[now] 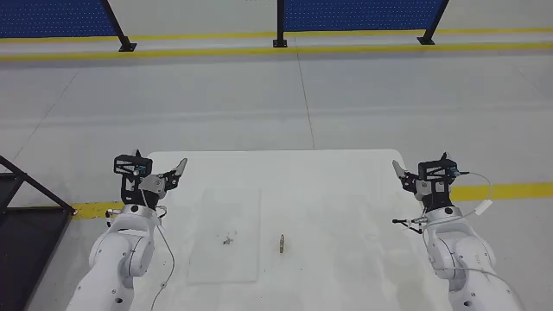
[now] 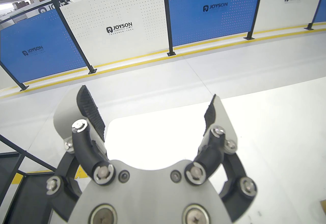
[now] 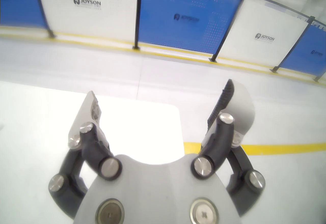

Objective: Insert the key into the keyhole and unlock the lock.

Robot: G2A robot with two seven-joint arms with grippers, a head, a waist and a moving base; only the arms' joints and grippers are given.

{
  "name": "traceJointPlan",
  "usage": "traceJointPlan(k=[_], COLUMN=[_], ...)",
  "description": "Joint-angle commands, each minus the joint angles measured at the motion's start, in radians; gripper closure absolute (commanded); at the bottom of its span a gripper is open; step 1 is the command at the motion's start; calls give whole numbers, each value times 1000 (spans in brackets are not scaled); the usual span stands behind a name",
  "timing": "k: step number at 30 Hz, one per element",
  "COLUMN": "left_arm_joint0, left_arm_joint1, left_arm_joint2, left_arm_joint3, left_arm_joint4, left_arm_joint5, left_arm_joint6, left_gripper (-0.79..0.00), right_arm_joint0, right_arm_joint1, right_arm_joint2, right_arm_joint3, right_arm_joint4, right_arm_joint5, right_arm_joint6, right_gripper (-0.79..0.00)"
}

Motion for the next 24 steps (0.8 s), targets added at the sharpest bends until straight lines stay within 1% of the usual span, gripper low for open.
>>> traceJointPlan(k=[1, 10, 13, 16, 19, 21, 24], left_arm_joint0=[0, 0, 7, 39, 101, 144, 191], left_arm_joint1=[0, 0, 1, 4, 6, 7, 6], left_arm_joint2=[0, 0, 7, 34, 79, 114, 170], left_arm_joint3=[0, 0, -14, -66, -147, -206, -270], left_arm_joint4=[0, 0, 42, 118, 197, 253, 325], left_arm_joint5=[0, 0, -13, -62, -109, -135, -151], left_arm_joint6=[0, 0, -20, -67, -129, -185, -312], left_gripper=[-784, -784, -785, -785, -785, -785, -785], right_arm_joint0=[0, 0, 0, 0, 0, 0, 0], right_arm_joint1=[0, 0, 0, 0, 0, 0, 0], right_arm_joint2=[0, 0, 0, 0, 0, 0, 0], right_arm_joint3=[0, 0, 0, 0, 0, 0, 0], right_arm_joint4=[0, 0, 0, 0, 0, 0, 0], right_arm_joint5=[0, 0, 0, 0, 0, 0, 0], right_arm_joint6=[0, 0, 0, 0, 0, 0, 0], right_gripper=[-785, -784, -785, -785, -785, -785, -785])
